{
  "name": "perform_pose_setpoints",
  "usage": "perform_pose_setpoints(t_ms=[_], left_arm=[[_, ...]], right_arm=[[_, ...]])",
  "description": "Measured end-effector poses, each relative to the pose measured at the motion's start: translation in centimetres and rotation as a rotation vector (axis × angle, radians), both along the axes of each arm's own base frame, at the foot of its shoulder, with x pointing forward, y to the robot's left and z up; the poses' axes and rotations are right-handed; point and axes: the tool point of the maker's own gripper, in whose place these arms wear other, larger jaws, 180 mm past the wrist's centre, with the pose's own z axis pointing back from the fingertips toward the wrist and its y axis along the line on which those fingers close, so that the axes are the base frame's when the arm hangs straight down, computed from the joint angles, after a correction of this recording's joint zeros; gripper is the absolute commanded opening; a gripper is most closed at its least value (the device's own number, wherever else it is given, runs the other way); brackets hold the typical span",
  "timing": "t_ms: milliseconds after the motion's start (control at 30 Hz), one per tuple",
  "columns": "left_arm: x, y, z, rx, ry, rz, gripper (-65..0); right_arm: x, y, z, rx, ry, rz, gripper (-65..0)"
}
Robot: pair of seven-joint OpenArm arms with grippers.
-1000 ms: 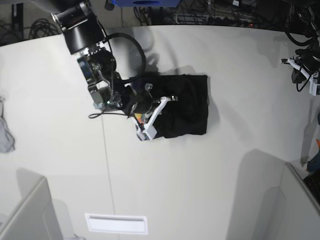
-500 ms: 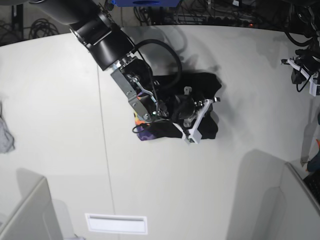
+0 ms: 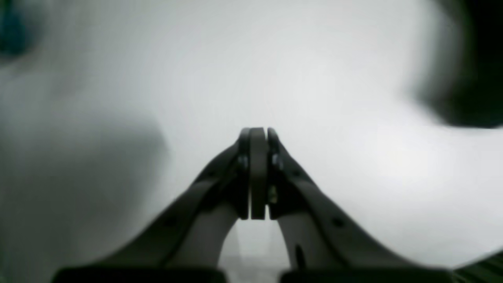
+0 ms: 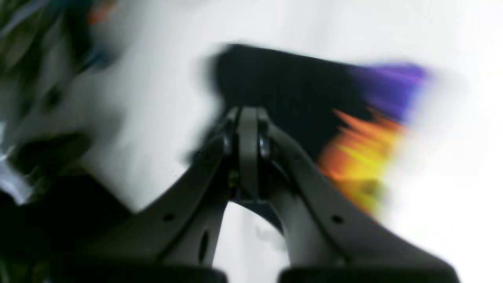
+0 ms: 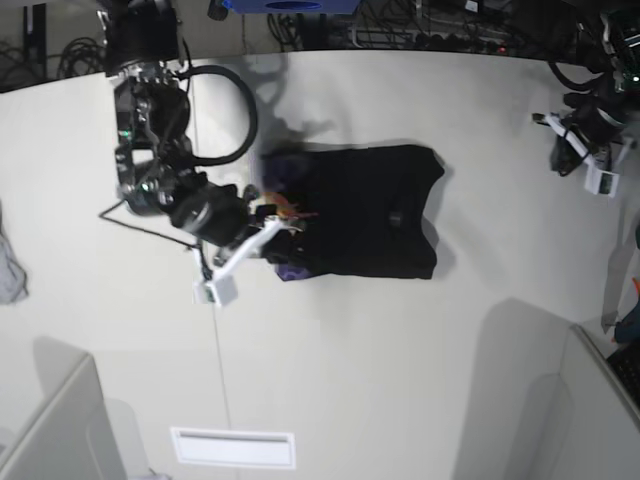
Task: Fold the T-shirt properly
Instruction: 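Press and flatten the folded bundle with the right gripper, then withdraw, then flip the bundle's edge with the left gripper to show the sun print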
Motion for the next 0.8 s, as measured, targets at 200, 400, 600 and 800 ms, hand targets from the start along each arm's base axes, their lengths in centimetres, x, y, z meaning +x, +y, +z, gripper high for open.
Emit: perform_pose_setpoints(t_ms=[200,400,600,800], left_arm=[[2.9,-8.6,-1.2,-0.23,-0.057,-0.069,-4.3],[6.7,-15.2,-1.3,-0.412,-0.086,-0.172,0.0],[9.5,-18.1,-4.8,-0.563,0.013,-0.081,-0.3],[11.0,-20.2,-6.2,-0.602,0.085,-0.073,-7.6]], right_arm=[[-4.1,-5.7,-2.3,-0.055,0.032,-0.029,-65.0],[-7.3,-10.6,-3.8,-0.079,0.033,-0.07,-65.0],[-8.9,-13.3,-4.4,-0.117,0.039,-0.1,-65.0],[-9.0,-14.1,-4.4,-0.131,0.041,-0.12,-65.0]])
